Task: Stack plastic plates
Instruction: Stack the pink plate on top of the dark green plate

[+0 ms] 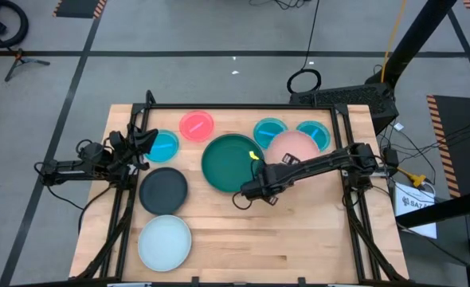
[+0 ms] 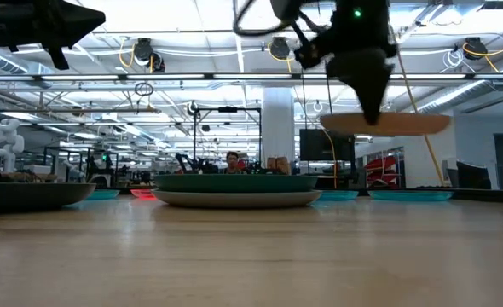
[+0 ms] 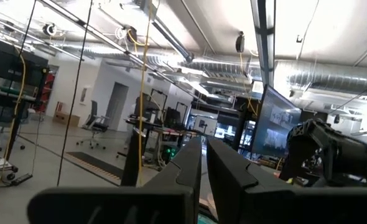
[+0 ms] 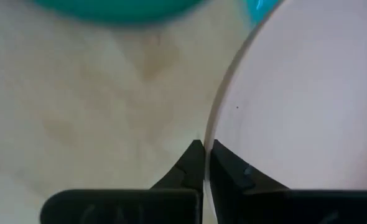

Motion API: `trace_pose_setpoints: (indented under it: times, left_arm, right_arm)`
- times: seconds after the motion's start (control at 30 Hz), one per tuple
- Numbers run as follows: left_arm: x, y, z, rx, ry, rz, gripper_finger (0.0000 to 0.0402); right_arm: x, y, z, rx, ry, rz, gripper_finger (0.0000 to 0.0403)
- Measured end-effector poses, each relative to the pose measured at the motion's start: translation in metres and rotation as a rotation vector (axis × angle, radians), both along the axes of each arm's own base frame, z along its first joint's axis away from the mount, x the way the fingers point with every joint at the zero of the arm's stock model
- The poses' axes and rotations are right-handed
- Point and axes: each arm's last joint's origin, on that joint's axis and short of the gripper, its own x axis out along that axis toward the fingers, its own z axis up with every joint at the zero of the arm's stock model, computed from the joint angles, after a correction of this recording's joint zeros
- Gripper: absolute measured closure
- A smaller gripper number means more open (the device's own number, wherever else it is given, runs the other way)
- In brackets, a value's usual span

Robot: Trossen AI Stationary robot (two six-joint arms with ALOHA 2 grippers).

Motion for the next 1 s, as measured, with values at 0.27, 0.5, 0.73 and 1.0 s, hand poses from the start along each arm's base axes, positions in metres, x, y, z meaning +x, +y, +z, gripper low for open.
trace_pose_setpoints:
  times: [0.27,0.5,0.73,1.0]
  left_arm:
    - [0.000,0.000,0.001,-0.001,-0.011,-0.001,0.0371]
    - [0.000,0.000,0.001,-0.001,-0.011,-0.001,0.0371]
    - [0.000,0.000,0.001,-0.001,-0.011,-0.001,0.0371]
    - [0.000,0.000,0.001,0.001,-0.009,0.000,0.0371]
  right_arm:
    - [0.027,-0.004,0.029,-0.110,-0.200,0.225,0.0401]
    - [0.068,-0.004,0.035,-0.111,-0.459,0.495,0.0401]
    - [0.095,-0.009,0.011,-0.031,-0.487,0.651,0.0401]
    - [0.107,-0.019,-0.025,0.017,-0.372,0.706,0.0401]
